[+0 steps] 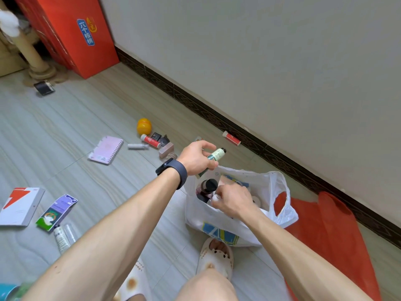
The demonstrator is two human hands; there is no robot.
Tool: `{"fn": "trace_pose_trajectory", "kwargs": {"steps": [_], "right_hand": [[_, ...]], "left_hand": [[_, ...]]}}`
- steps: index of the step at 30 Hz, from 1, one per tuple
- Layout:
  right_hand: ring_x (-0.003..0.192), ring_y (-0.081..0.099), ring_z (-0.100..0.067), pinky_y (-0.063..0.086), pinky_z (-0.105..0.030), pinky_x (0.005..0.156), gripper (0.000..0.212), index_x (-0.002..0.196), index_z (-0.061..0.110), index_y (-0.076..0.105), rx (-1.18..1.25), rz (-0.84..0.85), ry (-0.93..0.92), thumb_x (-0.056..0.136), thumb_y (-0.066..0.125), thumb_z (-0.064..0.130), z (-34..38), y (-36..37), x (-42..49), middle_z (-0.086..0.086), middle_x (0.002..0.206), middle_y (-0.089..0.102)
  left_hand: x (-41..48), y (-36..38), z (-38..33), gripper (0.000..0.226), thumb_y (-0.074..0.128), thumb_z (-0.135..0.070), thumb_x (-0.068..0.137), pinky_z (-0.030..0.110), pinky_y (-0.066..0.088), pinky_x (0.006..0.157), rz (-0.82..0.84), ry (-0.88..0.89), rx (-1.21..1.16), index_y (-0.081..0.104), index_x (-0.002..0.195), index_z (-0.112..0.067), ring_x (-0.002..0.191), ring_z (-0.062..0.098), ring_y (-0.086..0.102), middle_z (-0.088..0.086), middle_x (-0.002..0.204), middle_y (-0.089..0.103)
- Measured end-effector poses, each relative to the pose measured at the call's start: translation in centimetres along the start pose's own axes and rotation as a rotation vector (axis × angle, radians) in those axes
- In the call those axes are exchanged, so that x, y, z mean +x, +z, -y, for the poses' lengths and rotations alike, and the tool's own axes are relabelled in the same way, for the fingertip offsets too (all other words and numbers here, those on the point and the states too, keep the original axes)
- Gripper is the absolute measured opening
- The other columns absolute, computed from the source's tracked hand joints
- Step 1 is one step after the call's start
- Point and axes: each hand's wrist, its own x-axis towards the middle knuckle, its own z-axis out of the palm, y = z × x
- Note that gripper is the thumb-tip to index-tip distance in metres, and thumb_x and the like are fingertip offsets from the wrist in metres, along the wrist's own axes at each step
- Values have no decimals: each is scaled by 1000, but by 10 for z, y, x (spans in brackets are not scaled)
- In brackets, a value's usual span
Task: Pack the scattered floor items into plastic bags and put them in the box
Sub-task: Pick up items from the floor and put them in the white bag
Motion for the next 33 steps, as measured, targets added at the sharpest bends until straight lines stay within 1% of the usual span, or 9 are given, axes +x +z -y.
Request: {"fn": "trace_pose_trajectory", "kwargs": {"steps": [4, 8, 12, 14, 16, 22, 27, 30, 33], "right_hand": [[114, 49, -30, 33, -40, 88, 29, 105, 27, 69, -253, 60, -11, 85, 54, 40, -2, 19, 5, -7, 109, 67], [103, 60, -29, 42, -35, 79, 22, 96, 26, 68, -129, 98, 47, 82, 61, 41, -16, 9, 8, -4, 98, 71], [102, 67, -10, 51, -29, 91, 27, 111, 28, 70, 614, -52, 152, 85, 68, 24, -33, -23, 0, 12, 104, 74], [102, 70, -16, 53, -34, 92, 35, 118, 24, 65, 1112, 3, 130, 85, 70, 14, -37, -41, -8, 3, 104, 76], [95, 73, -24, 55, -37, 88, 33, 121, 19, 63, 1362, 51, 97, 89, 71, 18, -38, -55, -15, -10, 105, 76], [78, 70, -14, 55, -29, 74, 19, 104, 19, 74, 1137, -149, 96, 92, 68, 32, -43, -56, -10, -5, 91, 77], [83, 67, -10, 51, -30, 74, 18, 97, 27, 73, 622, -302, 214, 89, 64, 40, -64, -46, -5, 8, 89, 73], [85, 62, -16, 46, -31, 73, 19, 101, 25, 69, 463, -267, 221, 90, 62, 39, -66, -36, -8, 8, 85, 67], [87, 62, -18, 48, -32, 78, 21, 106, 22, 69, 429, -238, 147, 91, 63, 35, -59, -25, -6, 7, 87, 67]], "left_hand": [[1, -2, 0, 33, 79, -18, 80, 20, 53, 55, -1, 19, 36, 66, 111, -21, 72, 12, 74, -1, 98, 73], [3, -2, 4, 26, 83, -21, 76, 30, 60, 73, 8, 39, 72, 70, 98, -25, 73, 15, 74, -3, 94, 73], [5, -2, 6, 25, 85, -18, 74, 32, 60, 79, 29, 31, 47, 69, 90, -30, 77, 19, 74, -4, 90, 74], [3, 1, 5, 26, 85, -18, 73, 29, 60, 79, 71, 34, 43, 71, 91, -29, 79, 18, 74, -4, 90, 75], [2, 7, 4, 26, 86, -18, 72, 27, 59, 79, 118, 44, 48, 72, 92, -29, 82, 18, 74, -3, 91, 75], [-1, 17, -1, 29, 80, -32, 77, 28, 53, 86, 48, 149, 346, 71, 105, -27, 96, 13, 67, -5, 103, 72], [-7, -1, 15, 39, 65, -34, 86, 41, 41, 94, -317, 195, 889, 57, 124, -32, 123, 29, 43, 5, 141, 40], [-9, -5, 28, 48, 62, -42, 87, 46, 42, 98, -165, -2, 910, 49, 133, -41, 129, 34, 40, 11, 146, 35], [-9, -2, 37, 50, 55, -20, 89, 44, 50, 92, -81, -36, 871, 49, 136, -38, 121, 31, 51, 4, 137, 49]]}}
